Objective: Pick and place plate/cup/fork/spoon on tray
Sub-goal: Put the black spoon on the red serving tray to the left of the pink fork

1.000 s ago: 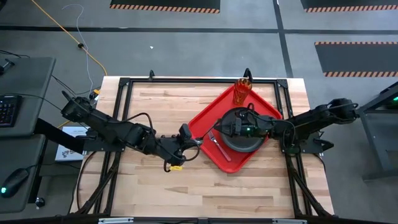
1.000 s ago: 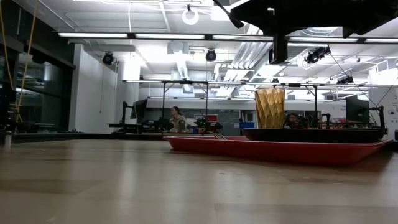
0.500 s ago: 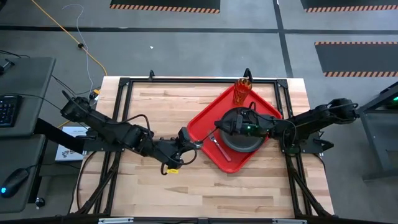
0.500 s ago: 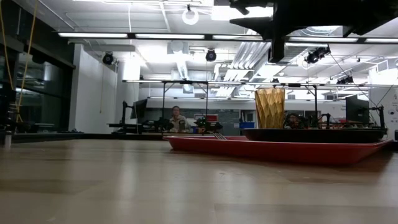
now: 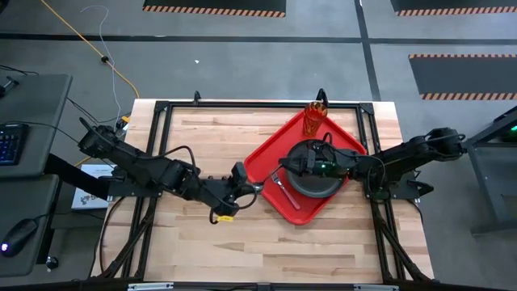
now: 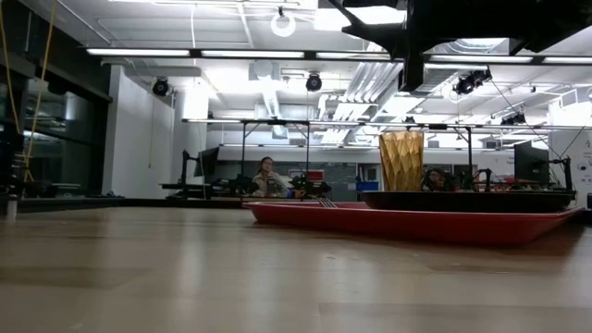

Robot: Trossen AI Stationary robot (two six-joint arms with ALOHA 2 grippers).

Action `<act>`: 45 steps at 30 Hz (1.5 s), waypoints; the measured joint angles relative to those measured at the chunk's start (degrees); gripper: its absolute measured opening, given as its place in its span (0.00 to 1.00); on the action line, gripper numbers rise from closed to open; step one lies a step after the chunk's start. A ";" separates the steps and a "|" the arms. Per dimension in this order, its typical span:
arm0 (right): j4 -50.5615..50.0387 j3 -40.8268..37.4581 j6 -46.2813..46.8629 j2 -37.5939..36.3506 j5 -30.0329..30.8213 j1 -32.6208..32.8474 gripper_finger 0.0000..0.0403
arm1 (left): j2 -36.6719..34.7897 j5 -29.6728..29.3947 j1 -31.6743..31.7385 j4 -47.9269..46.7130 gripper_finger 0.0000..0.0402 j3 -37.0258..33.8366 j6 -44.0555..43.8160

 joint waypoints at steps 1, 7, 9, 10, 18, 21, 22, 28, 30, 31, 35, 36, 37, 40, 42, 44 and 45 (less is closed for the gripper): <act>-0.04 0.00 0.18 0.00 0.02 0.00 0.28 | 0.00 0.25 0.02 -0.01 0.00 0.00 -0.21; -0.27 -0.01 0.72 0.00 0.02 0.00 0.05 | 0.26 -0.25 0.10 -0.26 0.00 0.02 -0.13; -0.26 -0.02 0.79 0.00 0.04 0.00 0.02 | 0.29 -0.13 0.22 -0.67 0.00 0.02 0.09; -0.35 -0.02 0.84 0.00 0.02 -0.02 0.03 | 0.35 -0.16 0.22 -0.69 0.00 0.02 0.08; -0.60 -0.02 0.93 -0.07 0.46 -0.02 0.01 | 0.37 -1.50 0.22 1.53 0.07 -0.02 -0.89; -0.48 0.00 -0.15 -0.44 0.50 -0.26 0.01 | 0.37 -3.09 0.20 1.96 0.15 0.25 -3.20; -0.71 0.00 -0.43 -0.77 0.43 -0.42 0.01 | 0.39 -3.20 0.23 1.21 0.18 0.73 -4.20; -7.98 0.00 -2.55 -5.71 0.02 -1.71 0.00 | 0.38 -3.99 0.31 -4.55 0.37 4.31 -9.86; -13.34 -0.04 -3.85 -8.54 0.22 -1.99 0.00 | -0.58 -5.78 0.21 -5.66 0.42 5.07 -11.01; -15.71 -0.04 -4.13 -9.91 0.18 -2.03 0.00 | -1.25 -6.50 0.17 -5.92 0.44 5.45 -11.71; -27.49 0.00 -5.32 -16.73 1.99 -1.18 0.00 | -4.39 -7.11 0.51 -9.81 0.47 5.64 -19.57; -30.98 -0.05 -5.52 -18.44 2.92 -0.50 0.00 | -5.09 -6.43 0.97 -10.84 0.47 5.64 -23.07; -33.01 -0.07 -5.54 -19.68 3.87 0.27 0.00 | -5.81 -5.37 1.75 -11.80 0.47 5.64 -26.97; -39.44 -0.06 -5.75 -23.62 8.08 3.13 0.00 | -7.57 -1.84 4.56 -14.79 0.47 5.57 -38.10; -43.46 -0.04 -5.87 -25.41 11.32 5.03 0.00 | -8.18 0.42 6.47 -15.49 0.47 5.53 -43.57; -46.43 -0.04 -5.88 -26.57 15.26 6.77 0.00 | -8.37 2.23 8.02 -14.67 0.47 5.53 -47.64; -47.81 -0.04 -5.84 -27.02 17.33 7.63 0.00 | -8.37 2.81 8.65 -14.11 0.47 5.53 -49.07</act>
